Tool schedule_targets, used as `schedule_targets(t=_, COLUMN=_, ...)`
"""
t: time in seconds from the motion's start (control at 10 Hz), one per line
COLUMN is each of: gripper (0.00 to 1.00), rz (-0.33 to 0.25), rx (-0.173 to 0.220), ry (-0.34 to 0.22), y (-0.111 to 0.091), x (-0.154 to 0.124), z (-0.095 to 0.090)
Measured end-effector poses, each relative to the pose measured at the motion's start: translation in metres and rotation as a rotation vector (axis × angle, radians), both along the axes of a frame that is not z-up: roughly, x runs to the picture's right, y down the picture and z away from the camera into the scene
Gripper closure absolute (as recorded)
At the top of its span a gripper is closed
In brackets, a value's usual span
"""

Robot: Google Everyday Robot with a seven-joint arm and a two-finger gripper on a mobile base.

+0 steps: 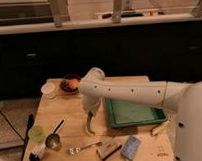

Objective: Place pepper in table surface

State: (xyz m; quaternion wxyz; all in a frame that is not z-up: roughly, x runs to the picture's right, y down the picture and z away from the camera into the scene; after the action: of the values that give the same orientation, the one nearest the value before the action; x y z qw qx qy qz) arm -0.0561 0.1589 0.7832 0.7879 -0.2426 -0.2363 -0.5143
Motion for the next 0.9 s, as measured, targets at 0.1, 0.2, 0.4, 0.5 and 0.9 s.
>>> schedule_targets(t=0.1, gripper=0.2, rz=-0.002, rx=-0.002, ry=-0.013, y=0.003, x=-0.003, z=0.007)
schedule_targets(t=0.2, gripper=0.2, rz=-0.004, rx=-0.005, ry=-0.02, y=0.006, x=-0.004, z=0.013)
schedule_targets(t=0.4, gripper=0.2, rz=-0.012, rx=-0.015, ry=-0.028, y=0.01, x=-0.01, z=0.029)
schedule_targets(t=0.5, gripper=0.2, rz=-0.016, rx=-0.02, ry=-0.027, y=0.012, x=-0.011, z=0.033)
schedule_targets(t=0.9, gripper=0.2, rz=-0.025, rx=-0.016, ry=-0.027, y=0.008, x=-0.013, z=0.037)
